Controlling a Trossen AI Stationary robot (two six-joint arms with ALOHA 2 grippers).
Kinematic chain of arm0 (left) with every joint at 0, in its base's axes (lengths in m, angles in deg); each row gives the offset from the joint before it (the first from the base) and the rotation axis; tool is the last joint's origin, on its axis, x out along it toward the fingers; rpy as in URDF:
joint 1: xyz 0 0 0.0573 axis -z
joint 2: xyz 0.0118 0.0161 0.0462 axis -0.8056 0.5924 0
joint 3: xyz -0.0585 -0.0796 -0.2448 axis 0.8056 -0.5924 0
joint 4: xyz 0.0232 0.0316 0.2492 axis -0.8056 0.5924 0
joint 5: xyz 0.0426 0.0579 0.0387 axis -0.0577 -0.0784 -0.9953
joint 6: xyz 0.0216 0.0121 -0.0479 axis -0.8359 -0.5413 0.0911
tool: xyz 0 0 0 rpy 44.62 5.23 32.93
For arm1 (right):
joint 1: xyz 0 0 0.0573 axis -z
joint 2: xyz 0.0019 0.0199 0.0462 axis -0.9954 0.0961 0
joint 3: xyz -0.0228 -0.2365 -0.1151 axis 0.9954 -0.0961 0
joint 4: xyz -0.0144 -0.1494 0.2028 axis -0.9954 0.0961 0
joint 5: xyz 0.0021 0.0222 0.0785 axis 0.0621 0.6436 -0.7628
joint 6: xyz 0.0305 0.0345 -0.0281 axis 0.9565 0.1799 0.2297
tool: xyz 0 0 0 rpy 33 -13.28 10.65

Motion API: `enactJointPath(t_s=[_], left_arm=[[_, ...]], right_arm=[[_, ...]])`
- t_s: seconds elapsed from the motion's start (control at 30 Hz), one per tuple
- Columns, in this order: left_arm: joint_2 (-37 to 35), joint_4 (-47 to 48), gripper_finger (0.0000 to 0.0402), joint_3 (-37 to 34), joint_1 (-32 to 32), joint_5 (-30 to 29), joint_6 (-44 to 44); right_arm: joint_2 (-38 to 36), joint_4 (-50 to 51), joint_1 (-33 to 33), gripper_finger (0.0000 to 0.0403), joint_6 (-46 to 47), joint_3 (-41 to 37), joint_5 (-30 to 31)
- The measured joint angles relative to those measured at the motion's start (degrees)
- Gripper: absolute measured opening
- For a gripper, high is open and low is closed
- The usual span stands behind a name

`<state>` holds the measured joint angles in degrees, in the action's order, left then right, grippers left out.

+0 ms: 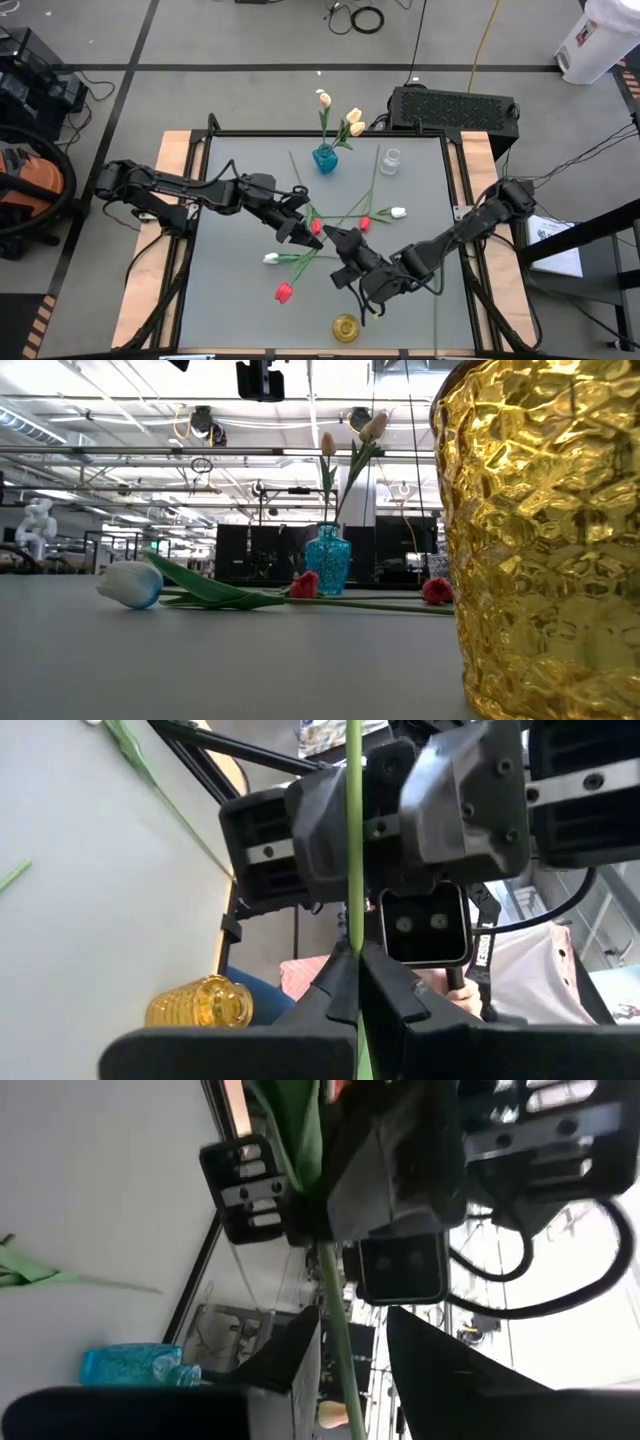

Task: Sort flowers into vase by color
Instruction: Put the right red flower into the transparent vase

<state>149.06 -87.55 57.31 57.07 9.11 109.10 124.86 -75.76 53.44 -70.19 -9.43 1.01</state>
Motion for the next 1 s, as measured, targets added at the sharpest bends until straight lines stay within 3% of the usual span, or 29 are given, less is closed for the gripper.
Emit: enactJointPath(t_s=[0.47, 0.9, 1.0], left_arm=[[0.00, -0.02, 0.0001, 0.00, 0.00, 0.02, -0.29], [-0.11, -0.17, 0.0001, 0.00, 0.00, 0.04, -0.34], [-0.11, -0.15, 0.0001, 0.00, 0.00, 0.04, -0.34]], right_arm=[[-0.02, 0.04, -0.57, 0.0104, 0.83, 0.00, 0.23], [-0.09, 0.42, -0.57, 0.0011, 0.75, -0.02, 0.25], [-0.09, 0.81, -0.57, 0.0005, 0.71, -0.02, 0.30]])
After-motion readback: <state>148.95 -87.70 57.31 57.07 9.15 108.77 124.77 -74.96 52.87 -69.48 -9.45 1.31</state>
